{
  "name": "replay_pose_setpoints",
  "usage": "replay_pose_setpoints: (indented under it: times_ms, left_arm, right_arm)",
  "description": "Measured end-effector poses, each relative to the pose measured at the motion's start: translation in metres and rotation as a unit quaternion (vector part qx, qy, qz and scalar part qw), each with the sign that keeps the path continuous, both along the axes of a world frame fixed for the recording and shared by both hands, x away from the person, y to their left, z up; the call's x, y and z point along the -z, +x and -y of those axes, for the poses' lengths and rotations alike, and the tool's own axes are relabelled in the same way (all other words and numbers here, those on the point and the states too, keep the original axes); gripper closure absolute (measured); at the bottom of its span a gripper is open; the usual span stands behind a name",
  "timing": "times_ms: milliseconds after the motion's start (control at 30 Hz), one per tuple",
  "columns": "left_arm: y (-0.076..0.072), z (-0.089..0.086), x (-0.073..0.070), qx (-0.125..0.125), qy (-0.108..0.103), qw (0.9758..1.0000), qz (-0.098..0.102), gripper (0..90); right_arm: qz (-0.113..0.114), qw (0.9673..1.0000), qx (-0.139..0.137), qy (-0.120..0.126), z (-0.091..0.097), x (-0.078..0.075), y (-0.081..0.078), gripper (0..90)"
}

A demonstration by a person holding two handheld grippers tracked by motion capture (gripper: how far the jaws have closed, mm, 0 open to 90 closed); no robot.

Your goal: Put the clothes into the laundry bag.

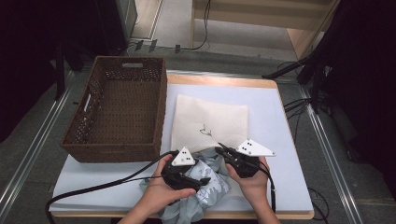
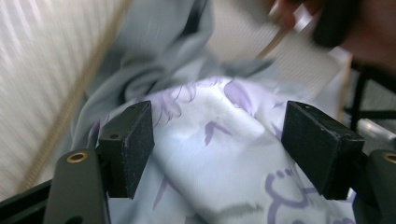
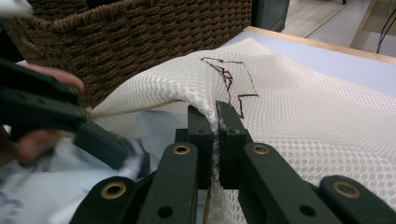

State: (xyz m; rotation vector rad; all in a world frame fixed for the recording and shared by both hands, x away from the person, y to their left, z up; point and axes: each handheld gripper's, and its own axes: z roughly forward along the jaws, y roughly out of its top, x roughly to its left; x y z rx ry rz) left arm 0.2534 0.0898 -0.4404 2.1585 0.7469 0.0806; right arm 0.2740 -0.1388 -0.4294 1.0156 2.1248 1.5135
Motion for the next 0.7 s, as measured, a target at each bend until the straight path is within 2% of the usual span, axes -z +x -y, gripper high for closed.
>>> replay_pose_setpoints:
  times_ms: [33, 67, 100, 133, 267, 433, 533, 600, 633, 700]
  left_arm:
    - [0.001, 0.001, 0.003, 0.001, 0.009, 1.0, -0.003, 29.3]
    - [0.002, 0.002, 0.006, 0.001, 0.017, 0.9999, 0.002, 43.9]
    - [0.002, 0.003, 0.008, 0.006, 0.027, 0.9996, 0.005, 43.9]
    - [0.003, 0.003, 0.01, 0.006, 0.038, 0.9993, 0.004, 51.0]
    - [0.005, 0.001, 0.009, -0.004, 0.047, 0.9988, 0.014, 79.9]
    - [0.01, 0.0, 0.002, -0.041, 0.037, 0.9982, 0.024, 84.6]
    - [0.014, -0.002, -0.002, -0.07, 0.027, 0.9963, 0.041, 85.2]
    - [0.014, -0.003, -0.006, -0.102, 0.019, 0.9925, 0.064, 85.3]
    - [0.015, -0.005, -0.009, -0.125, 0.005, 0.9885, 0.085, 85.2]
    - [0.015, -0.005, -0.009, -0.128, -0.003, 0.9878, 0.089, 84.6]
  right_arm:
    - [0.0, 1.0, -0.001, -0.001, 0.0, 0.0, 0.0, 87.2]
    - [0.001, 1.0, 0.0, -0.002, -0.001, 0.0, -0.001, 87.2]
    - [0.001, 1.0, 0.0, -0.002, -0.001, 0.0, -0.001, 87.2]
    - [0.001, 1.0, 0.0, -0.001, -0.001, 0.0, -0.001, 87.2]
    - [0.002, 1.0, -0.002, -0.002, -0.001, 0.001, -0.001, 87.2]
    - [0.0, 1.0, -0.007, -0.001, -0.003, 0.0, -0.003, 87.2]
    - [0.001, 0.9999, -0.01, -0.003, -0.004, 0.0, -0.004, 87.2]
    - [0.001, 0.9999, -0.01, -0.003, -0.004, 0.0, -0.004, 87.2]
    - [0.0, 0.9999, -0.011, -0.003, -0.004, 0.0, -0.003, 87.2]
    - [0.0, 0.9999, -0.009, -0.004, -0.004, 0.0, -0.003, 87.2]
